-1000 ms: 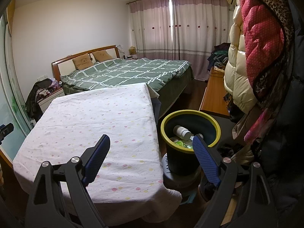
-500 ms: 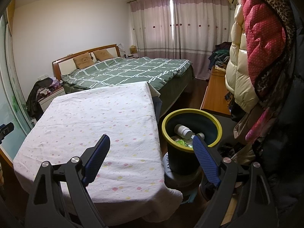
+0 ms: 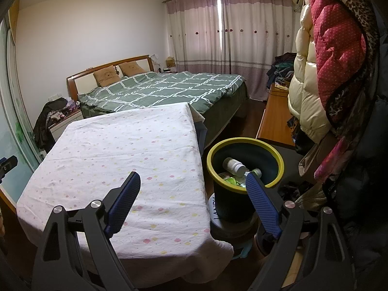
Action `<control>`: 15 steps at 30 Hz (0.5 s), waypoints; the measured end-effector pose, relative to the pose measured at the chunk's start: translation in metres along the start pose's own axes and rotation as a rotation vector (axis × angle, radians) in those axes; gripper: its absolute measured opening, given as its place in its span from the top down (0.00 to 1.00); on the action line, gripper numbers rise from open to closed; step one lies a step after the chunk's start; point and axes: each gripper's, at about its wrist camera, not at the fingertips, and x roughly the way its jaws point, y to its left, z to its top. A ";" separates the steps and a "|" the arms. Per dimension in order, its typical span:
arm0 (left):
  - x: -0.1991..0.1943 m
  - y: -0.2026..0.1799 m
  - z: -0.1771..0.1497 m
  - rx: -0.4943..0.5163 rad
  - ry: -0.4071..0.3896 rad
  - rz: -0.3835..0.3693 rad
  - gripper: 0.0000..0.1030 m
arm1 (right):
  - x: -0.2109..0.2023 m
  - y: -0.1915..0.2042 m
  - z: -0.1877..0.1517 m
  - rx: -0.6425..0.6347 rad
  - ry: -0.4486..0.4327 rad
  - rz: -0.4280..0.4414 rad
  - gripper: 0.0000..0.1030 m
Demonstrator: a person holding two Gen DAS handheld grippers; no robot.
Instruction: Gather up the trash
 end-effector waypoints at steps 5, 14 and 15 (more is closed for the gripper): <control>0.000 0.000 0.000 -0.001 0.001 0.000 0.05 | 0.001 0.000 -0.001 -0.001 0.001 0.001 0.19; 0.000 0.000 0.001 -0.001 0.002 0.001 0.05 | 0.003 0.000 -0.003 -0.004 0.005 0.003 0.19; 0.000 0.000 0.001 -0.001 0.002 0.002 0.05 | 0.003 0.001 -0.005 -0.004 0.006 0.003 0.19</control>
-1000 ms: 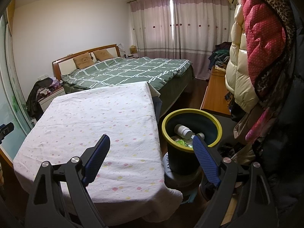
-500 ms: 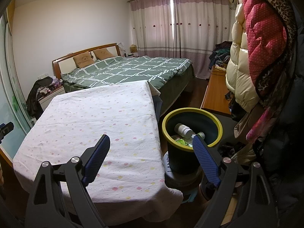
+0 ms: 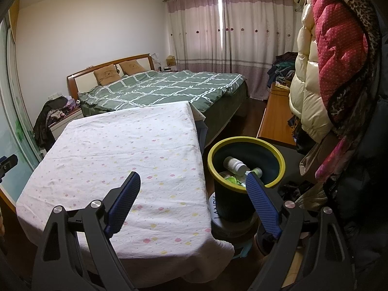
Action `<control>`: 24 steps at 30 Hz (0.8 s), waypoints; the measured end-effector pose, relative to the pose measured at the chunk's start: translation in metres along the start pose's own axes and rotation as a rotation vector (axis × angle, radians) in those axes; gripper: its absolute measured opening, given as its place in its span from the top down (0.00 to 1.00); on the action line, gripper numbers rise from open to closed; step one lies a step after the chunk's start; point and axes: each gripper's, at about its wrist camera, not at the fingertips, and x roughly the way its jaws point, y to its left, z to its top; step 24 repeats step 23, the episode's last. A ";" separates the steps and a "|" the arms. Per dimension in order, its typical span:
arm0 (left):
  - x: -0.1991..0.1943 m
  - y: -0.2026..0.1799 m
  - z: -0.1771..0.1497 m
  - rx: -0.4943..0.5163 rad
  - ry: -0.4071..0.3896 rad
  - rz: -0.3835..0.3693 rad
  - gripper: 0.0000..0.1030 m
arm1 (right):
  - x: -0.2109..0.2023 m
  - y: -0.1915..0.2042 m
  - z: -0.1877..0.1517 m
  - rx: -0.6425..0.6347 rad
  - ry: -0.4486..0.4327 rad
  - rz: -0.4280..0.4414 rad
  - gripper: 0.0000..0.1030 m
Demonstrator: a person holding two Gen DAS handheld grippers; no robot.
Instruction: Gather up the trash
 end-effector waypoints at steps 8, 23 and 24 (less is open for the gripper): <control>0.006 0.002 -0.002 -0.007 0.015 -0.004 0.05 | 0.004 -0.001 0.001 -0.004 0.012 0.004 0.18; 0.103 0.029 0.020 -0.016 0.102 0.039 0.05 | 0.085 0.035 0.041 -0.064 0.111 0.106 0.13; 0.103 0.029 0.020 -0.016 0.102 0.039 0.05 | 0.085 0.035 0.041 -0.064 0.111 0.106 0.13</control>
